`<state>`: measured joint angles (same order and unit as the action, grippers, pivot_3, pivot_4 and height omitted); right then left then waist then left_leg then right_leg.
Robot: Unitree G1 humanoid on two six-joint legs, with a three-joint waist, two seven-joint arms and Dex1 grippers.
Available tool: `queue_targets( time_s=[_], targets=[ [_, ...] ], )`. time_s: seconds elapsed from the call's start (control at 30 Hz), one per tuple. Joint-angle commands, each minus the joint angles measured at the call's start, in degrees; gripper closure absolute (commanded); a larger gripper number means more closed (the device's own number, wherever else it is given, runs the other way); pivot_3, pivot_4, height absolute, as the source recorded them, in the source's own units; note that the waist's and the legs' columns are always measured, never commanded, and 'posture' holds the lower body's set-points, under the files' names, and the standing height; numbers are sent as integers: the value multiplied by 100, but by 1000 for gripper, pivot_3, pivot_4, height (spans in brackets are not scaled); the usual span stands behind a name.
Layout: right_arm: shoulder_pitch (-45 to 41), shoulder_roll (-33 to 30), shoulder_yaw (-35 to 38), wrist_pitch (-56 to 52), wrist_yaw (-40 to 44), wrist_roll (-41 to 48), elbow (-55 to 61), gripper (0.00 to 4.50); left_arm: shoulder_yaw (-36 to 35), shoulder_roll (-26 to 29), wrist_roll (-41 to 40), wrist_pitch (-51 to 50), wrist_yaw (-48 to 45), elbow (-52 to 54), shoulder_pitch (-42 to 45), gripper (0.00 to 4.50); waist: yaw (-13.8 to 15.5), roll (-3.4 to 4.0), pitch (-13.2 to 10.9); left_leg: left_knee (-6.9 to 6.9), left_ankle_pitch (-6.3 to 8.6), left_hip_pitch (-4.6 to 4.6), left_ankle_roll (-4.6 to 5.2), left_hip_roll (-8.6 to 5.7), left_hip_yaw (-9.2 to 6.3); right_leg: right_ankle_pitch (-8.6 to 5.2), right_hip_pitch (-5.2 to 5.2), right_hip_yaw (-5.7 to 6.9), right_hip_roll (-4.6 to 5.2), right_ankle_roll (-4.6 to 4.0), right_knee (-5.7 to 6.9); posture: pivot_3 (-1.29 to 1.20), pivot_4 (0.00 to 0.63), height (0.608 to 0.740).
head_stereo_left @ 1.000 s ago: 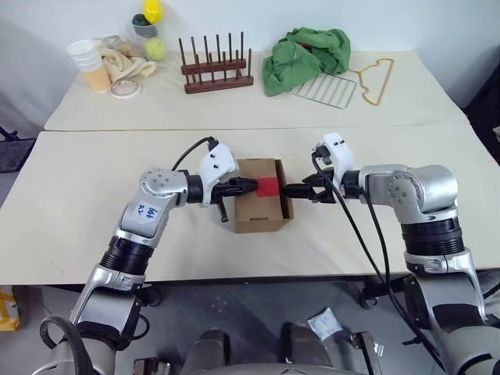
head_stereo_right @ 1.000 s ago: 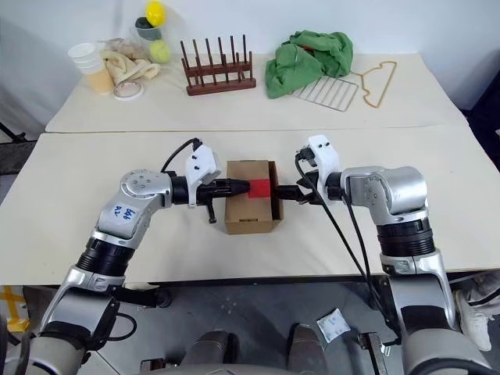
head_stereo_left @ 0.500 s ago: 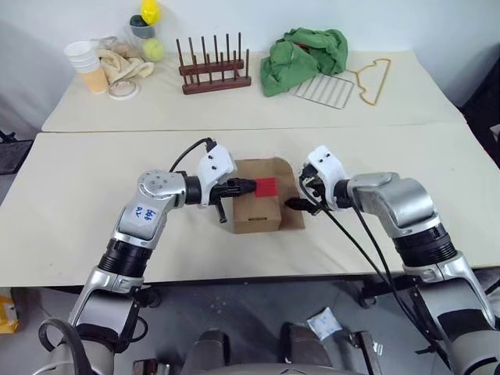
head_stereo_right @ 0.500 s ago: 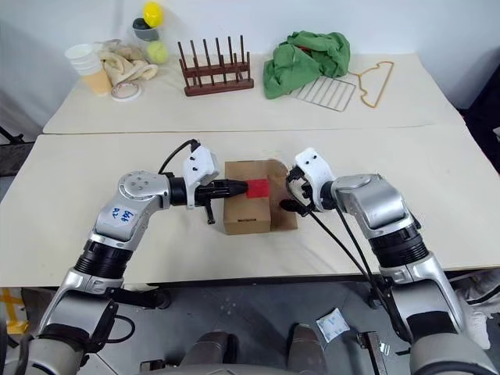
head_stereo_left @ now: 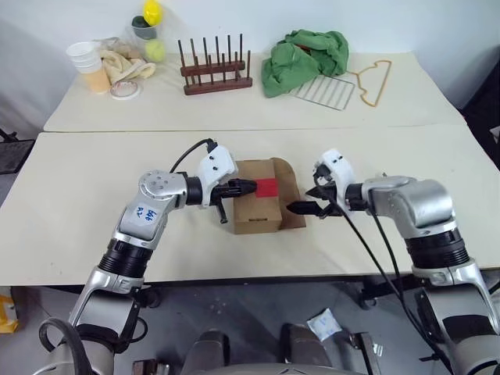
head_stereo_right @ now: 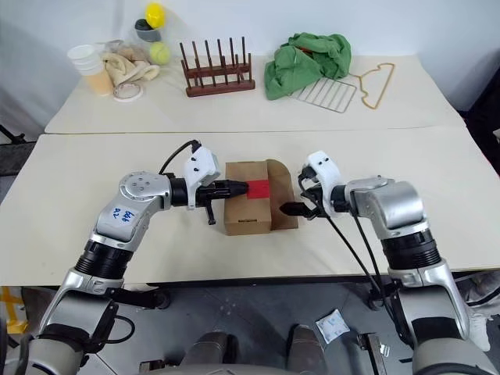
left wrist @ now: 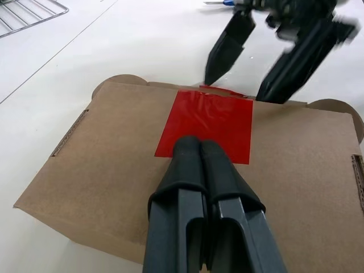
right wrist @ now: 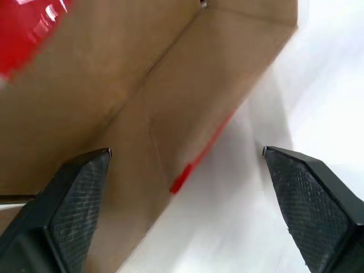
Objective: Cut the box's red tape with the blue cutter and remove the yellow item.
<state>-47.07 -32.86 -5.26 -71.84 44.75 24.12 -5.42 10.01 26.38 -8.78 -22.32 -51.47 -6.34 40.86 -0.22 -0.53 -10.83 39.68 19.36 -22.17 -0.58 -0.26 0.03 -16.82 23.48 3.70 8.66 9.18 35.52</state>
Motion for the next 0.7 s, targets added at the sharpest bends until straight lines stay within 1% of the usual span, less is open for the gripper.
queue_targets(
  time_s=[0.03,0.1,0.17,0.23,0.4,0.5,0.57,0.63,0.67,0.7],
  targets=[
    [-300,97,295,-494,141,379,-295,33,56,43,48,-25,-30,-5,-130,4500,0,0,0,0,0,0,0,0,0,0,0,0,0,0,0,0,150,740],
    [-438,126,319,-576,233,447,-684,33,59,32,44,-12,-33,-9,-126,4500,-2,0,0,0,0,0,0,0,0,0,0,0,0,0,0,0,150,740],
    [-650,245,430,-513,269,441,-1467,33,60,29,30,-12,-42,24,-131,4500,-6,0,0,0,0,0,0,-1,1,0,0,0,0,0,-1,0,150,740],
    [-810,317,432,-436,370,443,-1990,33,52,37,25,-5,-51,24,-127,4500,-10,0,0,0,0,0,0,-1,5,0,0,-1,0,0,-2,0,150,740],
    [-1006,370,250,-358,791,485,-2505,33,14,81,27,-5,-55,20,-113,4500,-18,0,0,0,0,1,0,0,5,0,0,-1,0,0,-1,0,150,740],
    [-1071,403,96,-64,912,297,-2862,624,-9,115,23,-12,-57,34,-128,4500,-27,0,0,-1,0,2,0,1,4,0,0,0,-1,0,0,0,150,740],
    [-1123,428,-34,92,1037,195,-3070,1254,-20,134,18,-24,-60,54,-148,4500,-43,0,0,-1,0,2,0,1,4,0,0,0,-1,0,0,0,150,740],
    [-1194,457,-168,188,1175,105,-3223,1976,-32,146,15,-37,-61,73,-162,4500,-71,1,0,-3,0,2,0,1,4,0,0,0,0,0,0,0,150,740],
    [-1233,478,-255,239,1254,49,-3285,2247,-35,151,16,-44,-64,82,-167,4500,-93,1,0,-4,0,3,0,1,4,0,0,0,-1,0,0,0,150,740],
    [-1266,494,-318,281,1321,0,-3339,2247,-38,155,16,-50,-66,90,-171,4500,-122,1,0,-4,0,3,-1,1,4,0,1,0,-1,0,0,0,150,740]
  ],
)
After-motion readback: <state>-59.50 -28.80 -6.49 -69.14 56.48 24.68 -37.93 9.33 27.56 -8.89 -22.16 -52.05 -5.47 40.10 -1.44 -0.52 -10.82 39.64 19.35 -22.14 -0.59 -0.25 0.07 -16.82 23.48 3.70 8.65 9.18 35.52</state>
